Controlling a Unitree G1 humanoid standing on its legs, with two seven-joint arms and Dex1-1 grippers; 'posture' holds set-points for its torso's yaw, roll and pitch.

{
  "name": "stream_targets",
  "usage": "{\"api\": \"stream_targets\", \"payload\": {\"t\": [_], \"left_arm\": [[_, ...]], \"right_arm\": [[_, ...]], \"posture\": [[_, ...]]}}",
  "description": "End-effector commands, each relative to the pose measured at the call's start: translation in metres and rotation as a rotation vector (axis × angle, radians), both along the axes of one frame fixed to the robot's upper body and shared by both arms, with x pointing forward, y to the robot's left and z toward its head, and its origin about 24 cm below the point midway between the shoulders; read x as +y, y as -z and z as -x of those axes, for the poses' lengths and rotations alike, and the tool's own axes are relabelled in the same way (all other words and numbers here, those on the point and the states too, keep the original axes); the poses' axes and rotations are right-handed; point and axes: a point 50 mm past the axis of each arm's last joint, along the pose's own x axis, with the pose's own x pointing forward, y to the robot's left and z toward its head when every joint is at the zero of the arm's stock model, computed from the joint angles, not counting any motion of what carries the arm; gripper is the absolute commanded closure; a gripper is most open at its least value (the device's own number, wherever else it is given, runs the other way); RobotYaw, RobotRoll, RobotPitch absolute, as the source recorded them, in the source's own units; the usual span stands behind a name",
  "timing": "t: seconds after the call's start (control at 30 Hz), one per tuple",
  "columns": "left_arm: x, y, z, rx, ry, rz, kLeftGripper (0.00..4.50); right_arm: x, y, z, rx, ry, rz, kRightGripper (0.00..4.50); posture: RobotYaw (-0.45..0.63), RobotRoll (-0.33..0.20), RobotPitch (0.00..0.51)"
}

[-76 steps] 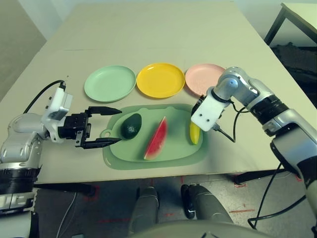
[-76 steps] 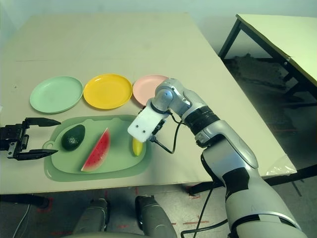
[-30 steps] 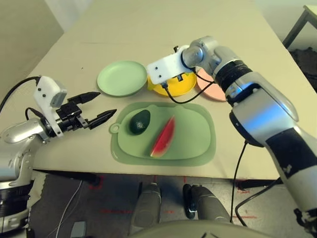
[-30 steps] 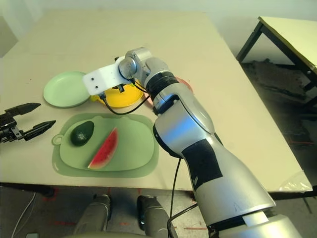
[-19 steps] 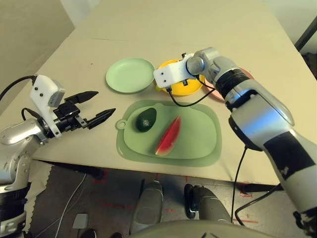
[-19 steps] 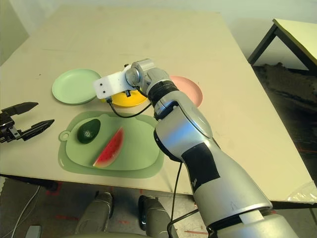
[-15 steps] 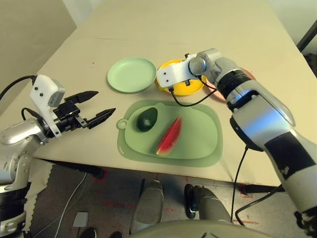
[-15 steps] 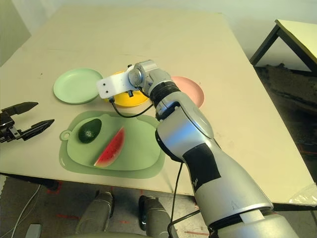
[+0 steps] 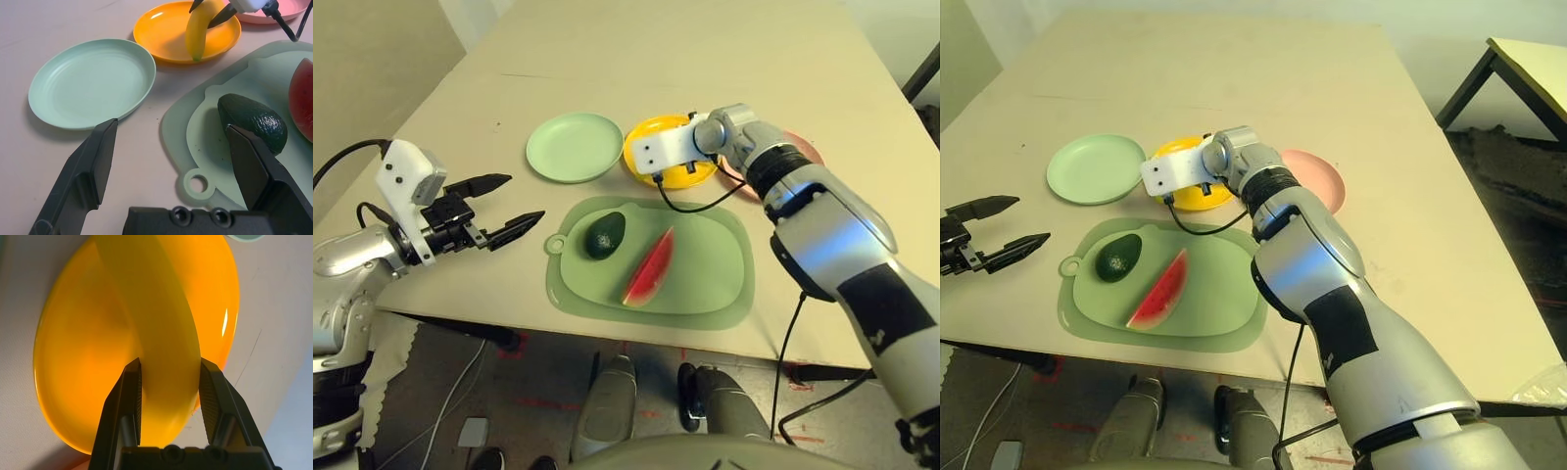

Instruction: Place the fruits into color-matched plates.

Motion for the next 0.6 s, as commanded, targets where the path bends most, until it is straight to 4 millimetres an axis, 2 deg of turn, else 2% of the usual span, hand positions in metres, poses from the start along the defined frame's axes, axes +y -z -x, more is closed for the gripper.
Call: {"api": "stream_targets", "payload": {"t": [0.03, 0.13, 0.27, 0.5, 0.6], "left_arm": [[-0.001, -0.001, 0.004, 0.012, 0.009, -0.025, 0.0], [-0.001, 0.0, 0.006, 0.015, 0.007, -0.025, 0.0], [-0.002, 0.0, 0.005, 0.018, 0.005, -0.023, 0.0], [-0.004, 0.001, 0.0, 0.011, 0.013, -0.017, 0.0], [-0.001, -0.001, -0.002, 0.009, 0.018, -0.025, 0.0]], "right_arm": [[-0.003, 0.008, 0.0, 0.02, 0.011, -0.002, 2.5], [-0.003, 0.008, 0.0, 0.015, 0.012, -0.002, 1.56], [-0.002, 0.006, 0.0, 0.008, 0.011, -0.004, 0.05], [-0.002, -0.002, -0.001, -0.012, -0.003, 0.0, 0.05], [-0.006, -0.014, -0.001, -0.014, -0.033, 0.036, 0.05]], "posture": [[0.26, 0.0, 0.206], [0.26, 0.0, 0.205], [0.26, 0.0, 0.203], [0.24, 0.0, 0.196], [0.22, 0.0, 0.19]]}}
